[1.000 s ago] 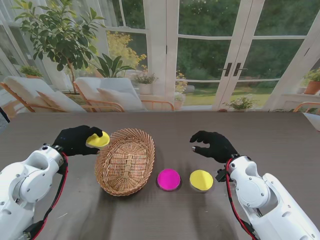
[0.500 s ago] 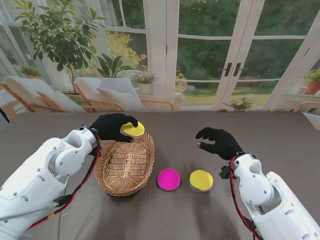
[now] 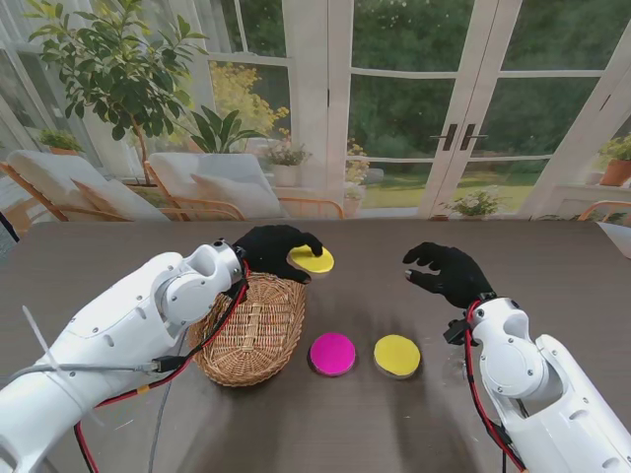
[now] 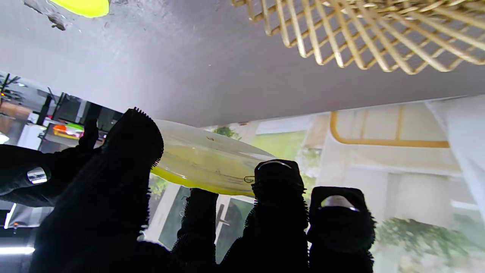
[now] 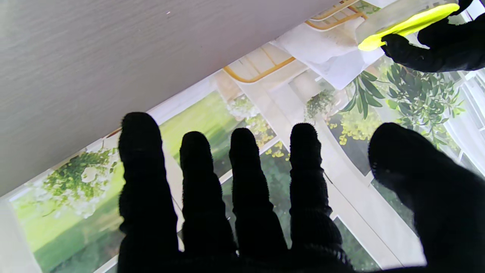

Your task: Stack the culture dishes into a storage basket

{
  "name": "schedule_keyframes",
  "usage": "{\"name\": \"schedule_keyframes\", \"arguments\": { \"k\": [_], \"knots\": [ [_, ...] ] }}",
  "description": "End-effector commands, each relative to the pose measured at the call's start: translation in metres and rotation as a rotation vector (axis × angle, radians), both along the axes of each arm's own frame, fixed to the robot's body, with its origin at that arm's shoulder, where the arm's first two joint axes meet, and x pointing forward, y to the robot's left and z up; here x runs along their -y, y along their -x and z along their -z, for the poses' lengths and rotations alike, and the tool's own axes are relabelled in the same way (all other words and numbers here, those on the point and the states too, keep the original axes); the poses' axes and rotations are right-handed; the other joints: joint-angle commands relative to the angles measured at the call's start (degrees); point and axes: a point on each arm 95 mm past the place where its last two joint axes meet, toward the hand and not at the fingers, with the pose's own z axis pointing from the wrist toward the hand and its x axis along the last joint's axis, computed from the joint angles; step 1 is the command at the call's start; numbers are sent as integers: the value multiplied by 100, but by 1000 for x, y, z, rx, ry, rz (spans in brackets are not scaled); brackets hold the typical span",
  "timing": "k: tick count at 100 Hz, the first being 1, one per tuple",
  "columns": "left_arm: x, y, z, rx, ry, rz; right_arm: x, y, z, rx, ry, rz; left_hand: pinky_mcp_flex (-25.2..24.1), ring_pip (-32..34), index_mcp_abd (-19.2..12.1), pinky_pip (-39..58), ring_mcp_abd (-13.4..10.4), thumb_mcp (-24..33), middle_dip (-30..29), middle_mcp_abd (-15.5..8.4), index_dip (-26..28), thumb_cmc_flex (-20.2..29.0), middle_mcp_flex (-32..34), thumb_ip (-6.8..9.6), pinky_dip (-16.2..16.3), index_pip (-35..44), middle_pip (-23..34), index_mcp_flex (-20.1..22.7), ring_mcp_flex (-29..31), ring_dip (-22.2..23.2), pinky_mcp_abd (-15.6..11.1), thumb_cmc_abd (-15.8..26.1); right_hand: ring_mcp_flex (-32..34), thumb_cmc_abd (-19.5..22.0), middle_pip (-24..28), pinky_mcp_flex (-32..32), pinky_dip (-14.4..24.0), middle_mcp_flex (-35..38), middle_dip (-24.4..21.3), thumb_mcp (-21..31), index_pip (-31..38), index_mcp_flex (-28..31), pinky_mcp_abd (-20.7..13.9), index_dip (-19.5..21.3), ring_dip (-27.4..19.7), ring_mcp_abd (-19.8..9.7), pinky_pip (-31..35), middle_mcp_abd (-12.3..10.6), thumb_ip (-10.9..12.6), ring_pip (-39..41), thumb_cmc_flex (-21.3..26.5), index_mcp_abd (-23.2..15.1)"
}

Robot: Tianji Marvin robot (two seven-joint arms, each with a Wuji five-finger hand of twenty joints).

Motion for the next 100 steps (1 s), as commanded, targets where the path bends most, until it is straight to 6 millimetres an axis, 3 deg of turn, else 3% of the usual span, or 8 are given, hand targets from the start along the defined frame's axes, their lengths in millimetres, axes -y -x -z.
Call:
{"name": "schedule_keyframes", "arguments": {
  "k": [1,51,82,100],
  "knots": [
    [19,-2,-2,-8,13,38,2,-1,2,-11,4,9,-54,-23,-23,489,66,475,298,-489,-11,544,343,216,8,-22,515,53,-46,-48,38,433,18,-14,-94,-1706,81,-196,-26,-264,-84,-20,0,-62,49,1,-157,-8,-4,-10,-36,-42],
    [74,-19,27,-77,-42,193,15,-5,1,-14,-6,68,-137,-104,-5,364,99,471,293,-527,-45,516,302,219,50,-46,502,50,-94,-46,80,495,29,-15,-95,-1706,89,-191,-24,-252,-84,6,15,-63,56,14,-181,5,-9,-6,-34,-9],
    [88,-29,40,-83,-111,225,17,-5,1,-16,-14,78,-360,-289,-12,246,233,401,260,-572,-128,497,224,225,137,-148,458,68,-281,-56,88,544,44,-14,-95,-1711,95,-191,-24,-247,-85,10,19,-66,68,16,-192,17,-7,9,-24,21],
    [96,-27,32,-83,-151,242,18,-6,0,-19,-18,82,-324,-272,14,261,207,361,233,-575,-194,491,217,233,184,-227,440,118,-250,-46,56,574,43,-11,-92,-1715,99,-191,-23,-245,-78,22,12,-65,72,14,-199,34,-7,12,-25,53]
  ]
}}
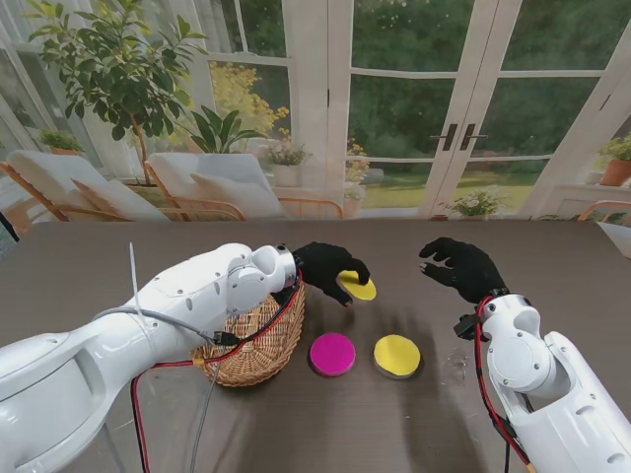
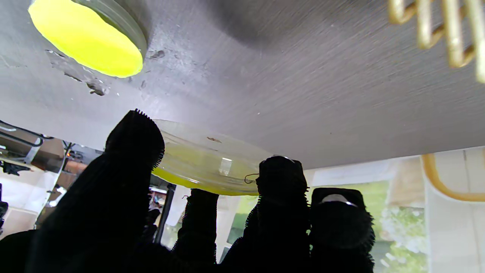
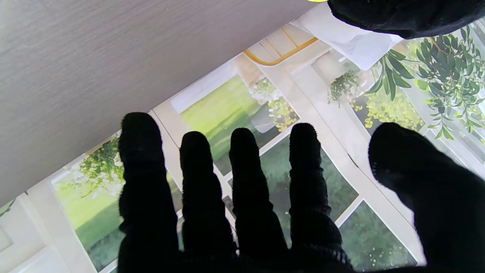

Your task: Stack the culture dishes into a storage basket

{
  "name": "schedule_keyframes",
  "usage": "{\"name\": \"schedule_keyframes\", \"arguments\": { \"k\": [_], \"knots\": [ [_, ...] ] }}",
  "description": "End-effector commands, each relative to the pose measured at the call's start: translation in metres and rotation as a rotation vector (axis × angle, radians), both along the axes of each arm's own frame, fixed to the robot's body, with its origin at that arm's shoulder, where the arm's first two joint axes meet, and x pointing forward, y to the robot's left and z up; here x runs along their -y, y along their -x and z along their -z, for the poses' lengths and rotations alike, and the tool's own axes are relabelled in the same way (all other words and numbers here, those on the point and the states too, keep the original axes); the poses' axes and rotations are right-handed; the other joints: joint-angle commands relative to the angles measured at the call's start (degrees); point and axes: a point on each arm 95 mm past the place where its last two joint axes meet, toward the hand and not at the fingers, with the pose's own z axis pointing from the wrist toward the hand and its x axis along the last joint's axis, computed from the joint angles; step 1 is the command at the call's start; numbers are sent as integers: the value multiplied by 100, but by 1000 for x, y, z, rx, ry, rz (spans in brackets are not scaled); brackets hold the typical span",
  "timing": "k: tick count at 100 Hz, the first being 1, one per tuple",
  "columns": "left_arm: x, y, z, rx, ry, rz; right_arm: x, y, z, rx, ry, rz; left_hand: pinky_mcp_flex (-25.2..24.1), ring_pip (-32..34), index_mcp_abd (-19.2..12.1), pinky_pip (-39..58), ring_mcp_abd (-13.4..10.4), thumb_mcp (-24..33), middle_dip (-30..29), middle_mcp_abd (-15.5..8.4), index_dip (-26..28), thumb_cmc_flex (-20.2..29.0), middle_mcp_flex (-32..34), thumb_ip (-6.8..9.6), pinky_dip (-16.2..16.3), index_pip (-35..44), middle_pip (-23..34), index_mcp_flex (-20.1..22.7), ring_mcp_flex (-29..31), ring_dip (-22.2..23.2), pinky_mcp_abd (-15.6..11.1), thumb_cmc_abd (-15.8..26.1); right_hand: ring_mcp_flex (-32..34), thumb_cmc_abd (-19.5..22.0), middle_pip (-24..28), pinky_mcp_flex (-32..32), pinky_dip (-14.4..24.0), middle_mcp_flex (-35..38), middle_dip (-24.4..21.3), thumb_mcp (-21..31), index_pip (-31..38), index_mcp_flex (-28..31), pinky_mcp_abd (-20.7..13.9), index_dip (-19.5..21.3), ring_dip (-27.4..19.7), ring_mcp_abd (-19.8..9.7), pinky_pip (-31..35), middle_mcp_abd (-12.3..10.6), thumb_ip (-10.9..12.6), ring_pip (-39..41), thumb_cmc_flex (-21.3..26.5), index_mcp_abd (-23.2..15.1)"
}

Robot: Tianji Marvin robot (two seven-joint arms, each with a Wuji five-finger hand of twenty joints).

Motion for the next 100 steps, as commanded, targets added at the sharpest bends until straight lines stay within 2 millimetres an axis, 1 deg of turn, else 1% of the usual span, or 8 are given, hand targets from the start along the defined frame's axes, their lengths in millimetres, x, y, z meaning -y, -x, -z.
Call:
{"name": "schedule_keyframes", "arguments": {
  "k": [1,27,47,85,100],
  "knots": [
    [10,0,-6,2,-14,27,-2,1,2,-13,-5,-6,22,-11,15,262,26,359,232,-582,-49,484,213,231,184,-67,429,50,-52,-42,40,515,43,-9,-92,-1715,99,-191,-23,-245,-75,20,15,-66,66,9,-161,19,-7,12,-26,39],
    [20,-4,-1,-14,-61,56,0,0,1,-15,-13,2,56,19,49,282,-9,301,227,-583,-98,492,206,243,210,-114,443,134,-22,-37,-7,564,53,0,-88,-1710,108,-186,-23,-247,-68,28,14,-69,70,13,-165,30,-6,16,-29,72],
    [24,-4,5,-20,-81,66,2,-1,2,-20,-16,10,68,33,62,293,-22,260,208,-583,-158,493,194,250,215,-196,433,153,-9,-41,-15,600,50,3,-91,-1715,112,-195,-25,-241,-65,30,21,-73,70,17,-172,47,-5,14,-22,92],
    [22,1,28,-23,-27,22,1,-1,3,-22,-19,13,93,51,99,308,34,264,200,-561,-236,512,191,265,212,-306,456,132,8,-53,19,630,48,-6,-83,-1713,120,-205,-25,-229,-50,1,22,-75,71,22,-180,50,-6,15,-15,134],
    [23,2,33,-21,-34,15,0,-1,3,-24,-17,8,93,55,124,307,36,264,198,-560,-263,504,197,263,210,-320,462,215,16,-61,31,642,42,1,-79,-1718,122,-212,-26,-226,-42,-8,24,-76,70,8,-184,49,-7,13,-20,144]
  ]
}}
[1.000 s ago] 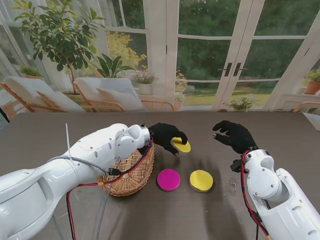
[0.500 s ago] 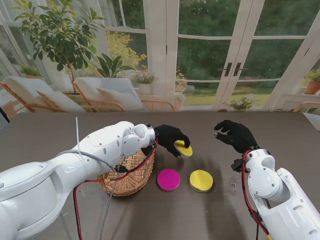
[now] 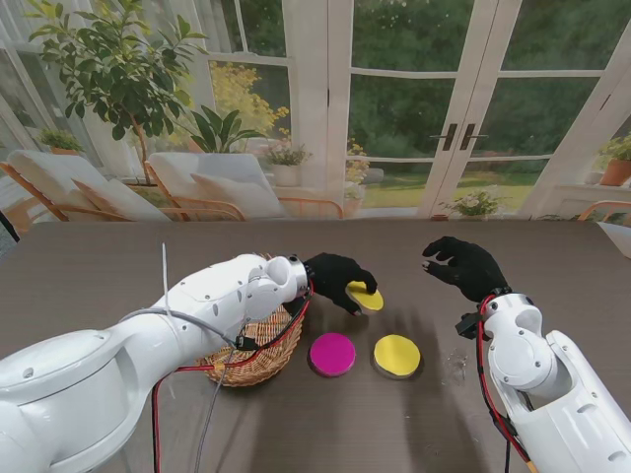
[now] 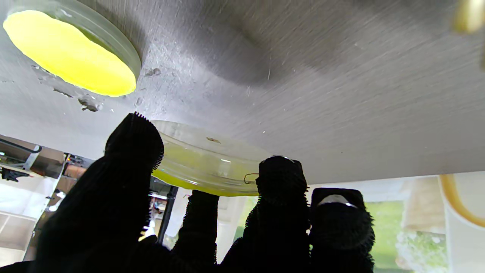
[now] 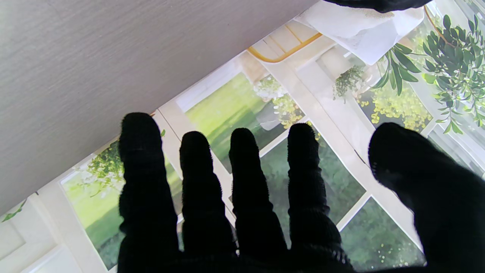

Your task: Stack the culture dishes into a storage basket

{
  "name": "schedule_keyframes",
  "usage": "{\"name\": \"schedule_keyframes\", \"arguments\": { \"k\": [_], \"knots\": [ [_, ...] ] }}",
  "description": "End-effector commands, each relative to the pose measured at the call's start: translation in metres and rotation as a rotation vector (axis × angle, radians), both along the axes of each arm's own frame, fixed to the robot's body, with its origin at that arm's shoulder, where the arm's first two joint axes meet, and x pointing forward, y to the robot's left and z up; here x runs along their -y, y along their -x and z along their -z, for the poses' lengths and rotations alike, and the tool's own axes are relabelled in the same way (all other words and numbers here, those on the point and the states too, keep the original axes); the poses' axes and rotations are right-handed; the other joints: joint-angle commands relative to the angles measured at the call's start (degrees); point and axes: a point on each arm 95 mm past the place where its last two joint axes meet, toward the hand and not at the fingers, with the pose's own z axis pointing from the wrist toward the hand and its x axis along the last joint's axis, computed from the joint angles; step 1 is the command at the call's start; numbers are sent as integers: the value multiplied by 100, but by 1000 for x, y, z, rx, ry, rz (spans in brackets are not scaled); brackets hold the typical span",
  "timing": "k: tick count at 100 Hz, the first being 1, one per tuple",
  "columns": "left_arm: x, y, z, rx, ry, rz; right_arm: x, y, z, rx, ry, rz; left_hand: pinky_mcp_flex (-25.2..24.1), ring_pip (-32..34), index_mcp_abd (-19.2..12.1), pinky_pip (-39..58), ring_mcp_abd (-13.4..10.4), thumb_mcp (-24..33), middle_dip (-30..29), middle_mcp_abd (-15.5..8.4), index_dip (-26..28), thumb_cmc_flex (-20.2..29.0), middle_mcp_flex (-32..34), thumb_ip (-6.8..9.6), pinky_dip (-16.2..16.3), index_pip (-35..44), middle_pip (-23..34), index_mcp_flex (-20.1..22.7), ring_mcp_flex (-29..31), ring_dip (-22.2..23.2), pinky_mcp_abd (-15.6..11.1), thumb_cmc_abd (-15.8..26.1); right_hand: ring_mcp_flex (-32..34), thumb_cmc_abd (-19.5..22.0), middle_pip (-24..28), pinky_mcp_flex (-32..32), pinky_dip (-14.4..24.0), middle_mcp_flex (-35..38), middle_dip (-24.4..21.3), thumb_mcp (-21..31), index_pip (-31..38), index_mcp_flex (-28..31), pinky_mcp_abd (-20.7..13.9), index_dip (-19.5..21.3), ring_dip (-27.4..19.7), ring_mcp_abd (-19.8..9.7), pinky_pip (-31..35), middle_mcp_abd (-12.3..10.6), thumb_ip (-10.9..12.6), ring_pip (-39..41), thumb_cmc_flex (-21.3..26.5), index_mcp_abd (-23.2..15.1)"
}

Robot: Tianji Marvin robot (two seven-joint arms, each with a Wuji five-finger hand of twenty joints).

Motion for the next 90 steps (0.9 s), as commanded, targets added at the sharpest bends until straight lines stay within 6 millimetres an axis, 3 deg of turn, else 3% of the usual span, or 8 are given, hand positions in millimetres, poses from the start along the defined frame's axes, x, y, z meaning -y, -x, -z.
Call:
{"name": "schedule_keyframes", "arguments": {
  "k": [1,90],
  "knots": [
    [5,3,4,-12,-24,10,-4,1,3,-15,-2,-13,92,56,66,307,34,373,197,-561,-34,499,199,260,135,-50,463,157,16,-62,31,511,51,-3,-77,-1717,122,-210,-25,-225,-38,-2,23,-76,35,11,-143,49,-7,18,-18,33],
    [12,0,6,14,-145,39,-8,1,5,-16,-9,-29,39,100,354,296,-147,152,37,-626,-368,423,-162,285,98,-523,332,228,-81,-66,-203,651,41,2,-69,-1721,132,-222,-33,-231,-2,-40,16,-97,32,9,-153,45,-7,18,-26,110]
  ]
}}
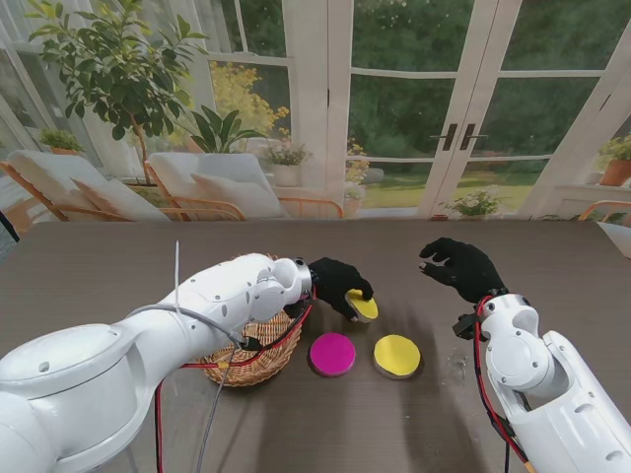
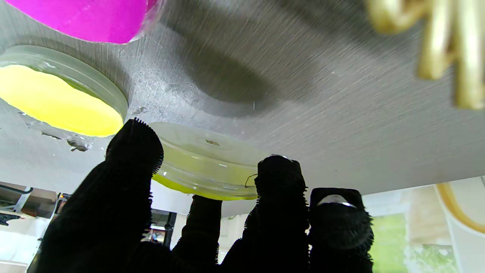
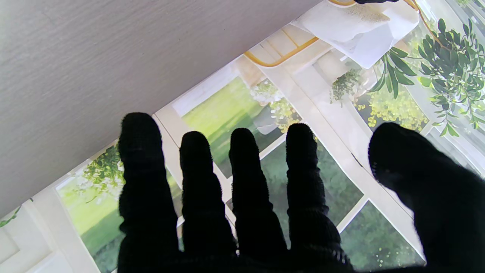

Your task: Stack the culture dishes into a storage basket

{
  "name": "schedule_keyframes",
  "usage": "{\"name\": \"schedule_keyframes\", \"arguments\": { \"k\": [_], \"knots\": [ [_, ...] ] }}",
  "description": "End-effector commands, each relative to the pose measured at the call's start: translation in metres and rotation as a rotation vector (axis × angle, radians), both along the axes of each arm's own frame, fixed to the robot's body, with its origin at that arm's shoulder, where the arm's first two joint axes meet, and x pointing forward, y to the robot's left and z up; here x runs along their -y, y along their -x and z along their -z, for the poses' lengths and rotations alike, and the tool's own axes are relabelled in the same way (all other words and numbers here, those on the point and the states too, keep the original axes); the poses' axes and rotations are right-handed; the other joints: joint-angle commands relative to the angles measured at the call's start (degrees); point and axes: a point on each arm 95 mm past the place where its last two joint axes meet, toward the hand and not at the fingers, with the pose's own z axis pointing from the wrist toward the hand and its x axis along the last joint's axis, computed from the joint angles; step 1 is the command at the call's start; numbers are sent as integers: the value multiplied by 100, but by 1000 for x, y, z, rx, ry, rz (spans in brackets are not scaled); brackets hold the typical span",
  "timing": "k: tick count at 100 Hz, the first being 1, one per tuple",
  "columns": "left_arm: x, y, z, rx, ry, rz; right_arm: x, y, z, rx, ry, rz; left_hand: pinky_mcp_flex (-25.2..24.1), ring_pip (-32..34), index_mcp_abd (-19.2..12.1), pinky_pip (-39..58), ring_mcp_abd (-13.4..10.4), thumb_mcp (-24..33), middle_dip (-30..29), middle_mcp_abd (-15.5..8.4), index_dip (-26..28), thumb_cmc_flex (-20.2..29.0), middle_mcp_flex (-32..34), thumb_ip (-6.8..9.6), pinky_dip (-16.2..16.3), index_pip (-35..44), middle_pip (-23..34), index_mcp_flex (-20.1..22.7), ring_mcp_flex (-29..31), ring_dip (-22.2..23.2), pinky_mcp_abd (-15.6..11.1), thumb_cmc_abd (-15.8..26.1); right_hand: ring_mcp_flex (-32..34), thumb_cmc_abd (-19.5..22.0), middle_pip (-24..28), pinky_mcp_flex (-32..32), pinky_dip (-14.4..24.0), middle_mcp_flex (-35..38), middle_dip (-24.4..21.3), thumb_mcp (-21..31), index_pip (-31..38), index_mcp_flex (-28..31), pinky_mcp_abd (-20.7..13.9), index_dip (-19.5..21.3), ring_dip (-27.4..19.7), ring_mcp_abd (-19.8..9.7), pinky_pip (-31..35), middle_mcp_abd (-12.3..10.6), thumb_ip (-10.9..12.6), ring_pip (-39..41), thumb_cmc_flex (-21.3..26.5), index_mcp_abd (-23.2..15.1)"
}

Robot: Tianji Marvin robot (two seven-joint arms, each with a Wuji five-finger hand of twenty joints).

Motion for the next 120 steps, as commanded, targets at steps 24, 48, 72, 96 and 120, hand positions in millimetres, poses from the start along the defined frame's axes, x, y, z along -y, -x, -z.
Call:
{"name": "schedule_keyframes", "arguments": {
  "k": [24,48,72,96,120],
  "knots": [
    [7,1,-1,-23,-38,9,-5,1,3,-13,-4,-21,31,101,134,295,-96,277,25,-563,-65,423,6,280,92,-111,333,187,-89,-19,-161,437,46,4,-67,-1721,134,-221,-34,-226,5,-38,18,-102,33,13,-153,50,-7,20,-25,29],
    [10,-1,3,-37,-48,7,-6,1,4,-13,-5,-23,30,104,147,298,-84,242,14,-562,-99,414,-10,281,88,-161,335,189,-89,-27,-171,466,51,0,-65,-1726,135,-220,-34,-225,14,-36,18,-107,33,2,-158,49,-7,23,-23,34],
    [13,-1,5,-39,-70,16,-6,1,4,-13,-7,-21,-4,90,210,280,-132,181,-10,-465,-169,383,-135,282,83,-265,291,145,-164,-28,-195,482,46,3,-64,-1731,135,-224,-35,-227,15,-43,21,-113,32,9,-163,45,-8,22,-24,43],
    [13,-1,6,-37,-86,21,-6,1,4,-13,-11,-24,-95,59,379,220,-171,-6,-286,-353,-542,354,-463,302,120,-743,48,-141,-309,4,-274,524,42,-1,-65,-1734,136,-223,-37,-226,18,-45,21,-117,32,11,-171,49,-8,18,-23,44],
    [11,0,5,-46,-109,24,-7,1,4,-14,-20,-27,-197,-88,497,141,-116,-274,-698,-252,-985,295,-723,316,188,-1012,-252,-351,-475,9,-321,566,44,-4,-63,-1735,139,-215,-36,-226,24,-39,18,-119,33,8,-175,44,-8,18,-16,48]
  ]
}}
